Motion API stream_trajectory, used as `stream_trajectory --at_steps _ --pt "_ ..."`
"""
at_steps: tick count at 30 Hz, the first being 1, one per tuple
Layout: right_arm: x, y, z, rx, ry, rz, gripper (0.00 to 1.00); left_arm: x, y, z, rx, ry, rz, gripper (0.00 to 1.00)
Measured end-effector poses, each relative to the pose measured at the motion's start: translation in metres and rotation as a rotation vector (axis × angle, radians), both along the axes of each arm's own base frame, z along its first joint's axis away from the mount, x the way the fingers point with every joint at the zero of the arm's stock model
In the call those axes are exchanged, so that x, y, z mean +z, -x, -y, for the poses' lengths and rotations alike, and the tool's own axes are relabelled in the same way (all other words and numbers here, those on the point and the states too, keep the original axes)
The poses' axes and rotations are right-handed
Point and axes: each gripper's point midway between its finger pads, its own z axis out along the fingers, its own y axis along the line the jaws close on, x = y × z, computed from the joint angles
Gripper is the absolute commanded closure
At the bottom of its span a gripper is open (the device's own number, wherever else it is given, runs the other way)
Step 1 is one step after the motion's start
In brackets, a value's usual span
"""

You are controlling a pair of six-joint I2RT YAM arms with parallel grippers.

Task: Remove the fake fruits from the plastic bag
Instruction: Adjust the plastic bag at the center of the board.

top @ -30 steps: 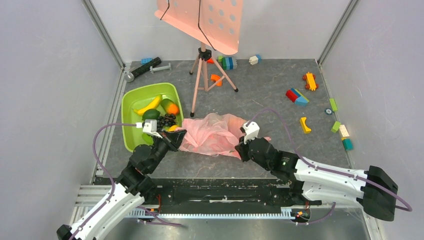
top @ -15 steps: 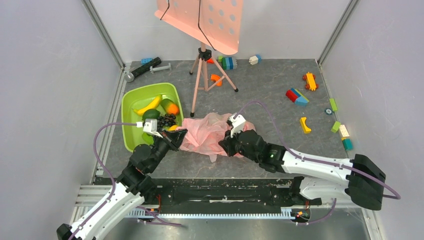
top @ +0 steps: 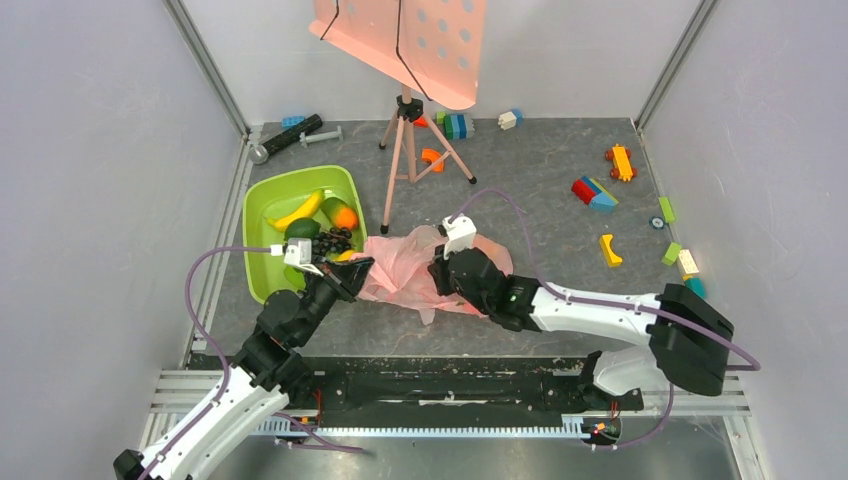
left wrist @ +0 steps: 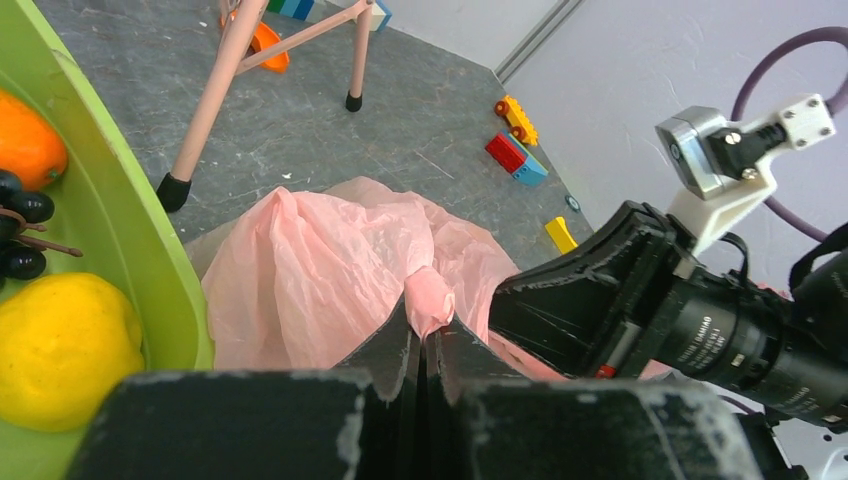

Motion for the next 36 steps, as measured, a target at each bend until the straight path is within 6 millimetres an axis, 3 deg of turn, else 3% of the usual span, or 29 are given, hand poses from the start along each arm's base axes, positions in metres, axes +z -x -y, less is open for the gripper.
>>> stream_trajectory --at_steps 6,13,21,30,36 --pt "-0.007 -0.017 -0.003 -0.059 0.022 0.000 0.94 0.003 0.001 0.000 0.000 0.007 0.009 0.98" --pt "-0.022 -0.039 0.009 -0.145 0.032 -0.022 0.94 0.003 0.000 0.000 0.000 0.008 0.009 0.98" --pt "-0.022 -0.060 0.009 -0.184 0.024 -0.009 0.93 0.003 0.000 0.000 0.000 0.008 0.010 0.98" --pt "-0.041 -0.040 -0.011 0.059 0.106 -0.030 0.90 0.003 0.000 -0.001 0.006 0.008 0.009 0.98" --pt "-0.070 -0.004 -0.011 0.268 0.158 -0.079 0.90 0.003 -0.001 -0.002 0.013 0.008 0.009 0.98"
